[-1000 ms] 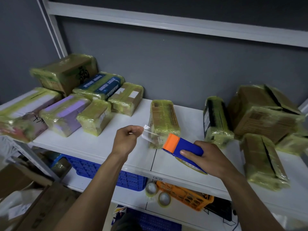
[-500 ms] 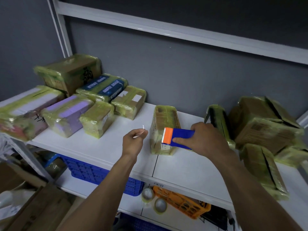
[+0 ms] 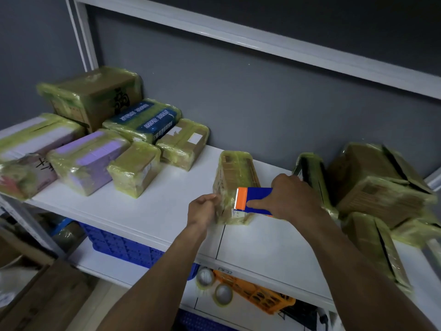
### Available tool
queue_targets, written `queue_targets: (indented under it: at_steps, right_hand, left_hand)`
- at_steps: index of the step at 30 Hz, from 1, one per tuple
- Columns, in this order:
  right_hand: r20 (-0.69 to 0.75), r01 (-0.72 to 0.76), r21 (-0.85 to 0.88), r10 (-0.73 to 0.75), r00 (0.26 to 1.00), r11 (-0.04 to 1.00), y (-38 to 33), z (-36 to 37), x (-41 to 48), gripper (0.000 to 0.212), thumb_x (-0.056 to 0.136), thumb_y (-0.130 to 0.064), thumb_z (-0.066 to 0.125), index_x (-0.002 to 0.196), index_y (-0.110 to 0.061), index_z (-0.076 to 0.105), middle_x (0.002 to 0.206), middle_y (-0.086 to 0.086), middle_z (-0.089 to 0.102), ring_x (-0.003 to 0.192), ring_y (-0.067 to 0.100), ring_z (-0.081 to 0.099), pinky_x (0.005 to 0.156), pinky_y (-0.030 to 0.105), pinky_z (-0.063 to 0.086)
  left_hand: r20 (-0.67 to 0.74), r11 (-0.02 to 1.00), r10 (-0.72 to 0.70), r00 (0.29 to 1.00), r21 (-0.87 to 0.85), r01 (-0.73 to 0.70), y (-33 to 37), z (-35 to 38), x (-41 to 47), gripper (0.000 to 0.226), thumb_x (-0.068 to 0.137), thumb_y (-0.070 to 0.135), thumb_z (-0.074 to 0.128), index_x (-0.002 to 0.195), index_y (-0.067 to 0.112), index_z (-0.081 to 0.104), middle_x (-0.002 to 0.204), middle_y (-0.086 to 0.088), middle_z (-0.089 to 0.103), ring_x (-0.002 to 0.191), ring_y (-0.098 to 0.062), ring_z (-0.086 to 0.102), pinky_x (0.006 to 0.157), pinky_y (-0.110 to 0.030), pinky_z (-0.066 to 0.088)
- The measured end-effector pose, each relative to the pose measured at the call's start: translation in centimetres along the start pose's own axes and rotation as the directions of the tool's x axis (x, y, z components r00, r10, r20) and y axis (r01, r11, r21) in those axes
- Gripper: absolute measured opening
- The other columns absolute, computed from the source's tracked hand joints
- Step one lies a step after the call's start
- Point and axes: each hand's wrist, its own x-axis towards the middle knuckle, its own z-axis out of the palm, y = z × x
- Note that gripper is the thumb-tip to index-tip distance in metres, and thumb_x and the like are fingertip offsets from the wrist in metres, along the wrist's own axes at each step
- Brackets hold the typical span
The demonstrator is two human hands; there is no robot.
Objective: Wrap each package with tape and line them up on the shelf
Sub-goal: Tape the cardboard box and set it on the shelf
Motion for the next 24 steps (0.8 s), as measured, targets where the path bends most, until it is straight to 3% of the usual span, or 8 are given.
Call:
queue_targets:
  at_steps: [5,7,11,14,17,19,21,24]
  right_hand:
    - [0.020,-0.001,-0.010,0.001,1.000,1.000,-0.1,0.4,0.5,0.078,0.065,-0.083,0.074,0.103,-0.023,0.042,0.112,0.003,0.063,0.101,0.024,0.067,0.077,0.038,0.060]
    - [0.021,-0.004,-0.011,0.004,1.000,1.000,0.0,0.3,0.7,0.078,0.066,-0.083,0.074,0.103,-0.023,0.041,0.113,0.003,0.064,0.102,0.023,0.067,0.077,0.037,0.059]
    - [0.046,-0.007,-0.002,0.007,0.999,1.000,0.2,0.4,0.9,0.079,0.065,-0.084,0.072,0.105,-0.023,0.041,0.114,0.002,0.065,0.100,0.021,0.067,0.070,0.033,0.056]
    - [0.053,0.006,0.015,-0.006,0.999,1.000,0.4,0.8,0.9,0.080,0.065,-0.085,0.072,0.105,-0.024,0.041,0.115,0.002,0.065,0.100,0.021,0.067,0.071,0.034,0.058]
    - [0.047,0.009,0.011,-0.009,0.999,1.000,0.5,0.9,0.9,0.080,0.064,-0.085,0.072,0.106,-0.024,0.041,0.116,0.002,0.066,0.101,0.022,0.068,0.076,0.037,0.061]
    - [0.048,0.002,0.008,-0.002,0.999,1.000,0.6,0.9,1.0,0.081,0.064,-0.086,0.072,0.106,-0.024,0.042,0.117,0.002,0.066,0.102,0.022,0.068,0.078,0.039,0.062]
    - [0.056,0.004,0.010,-0.004,0.998,1.000,0.8,1.0,1.1,0.081,0.064,-0.087,0.071,0.107,-0.024,0.043,0.116,0.002,0.066,0.102,0.022,0.068,0.078,0.039,0.062]
    - [0.069,0.016,0.025,-0.018,0.997,1.000,1.0,1.2,1.2,0.081,0.064,-0.087,0.071,0.107,-0.024,0.043,0.117,0.001,0.066,0.102,0.021,0.068,0.076,0.037,0.062]
  left_hand:
    - [0.058,0.999,0.037,0.998,0.011,-0.038,-0.5,0.6,0.4,0.021,0.089,0.022,0.074,0.072,0.033,0.080,0.071,0.021,0.073,0.063,0.011,0.066,0.044,-0.006,0.044]
    - [0.067,0.999,0.027,0.997,0.037,-0.029,-0.5,0.5,0.2,0.010,0.087,0.028,0.078,0.076,0.028,0.076,0.073,0.017,0.074,0.064,0.008,0.067,0.048,-0.007,0.046]
    - [-0.052,0.946,0.300,0.952,0.147,-0.290,-1.6,-0.2,-0.3,0.024,0.089,0.024,0.079,0.111,0.027,0.072,0.101,0.013,0.072,0.094,-0.006,0.068,0.068,-0.009,0.050]
    - [0.102,0.874,0.477,0.873,0.045,-0.483,-2.2,0.3,-1.1,0.036,0.101,0.014,0.062,0.134,0.027,0.062,0.124,0.022,0.064,0.106,0.013,0.061,0.079,-0.004,0.049]
    - [0.237,0.878,0.439,0.867,0.093,-0.469,-2.5,0.8,-0.9,0.038,0.105,0.022,0.052,0.143,0.022,0.055,0.149,0.010,0.048,0.139,-0.001,0.044,0.095,-0.006,0.045]
    - [0.313,0.894,0.344,0.885,0.179,-0.411,-2.7,0.9,-0.4,0.044,0.107,0.037,0.043,0.144,0.018,0.056,0.141,-0.004,0.061,0.135,-0.015,0.053,0.104,-0.024,0.050]
    - [0.322,0.904,0.305,0.896,0.198,-0.378,-3.0,0.6,-0.3,0.051,0.103,0.053,0.040,0.137,0.023,0.062,0.124,0.000,0.072,0.114,-0.006,0.066,0.089,-0.022,0.057]
    - [0.181,0.886,0.426,0.886,0.116,-0.450,-2.8,0.4,-0.9,0.025,0.102,0.039,0.058,0.126,0.041,0.062,0.108,0.030,0.071,0.104,0.012,0.064,0.073,-0.006,0.051]
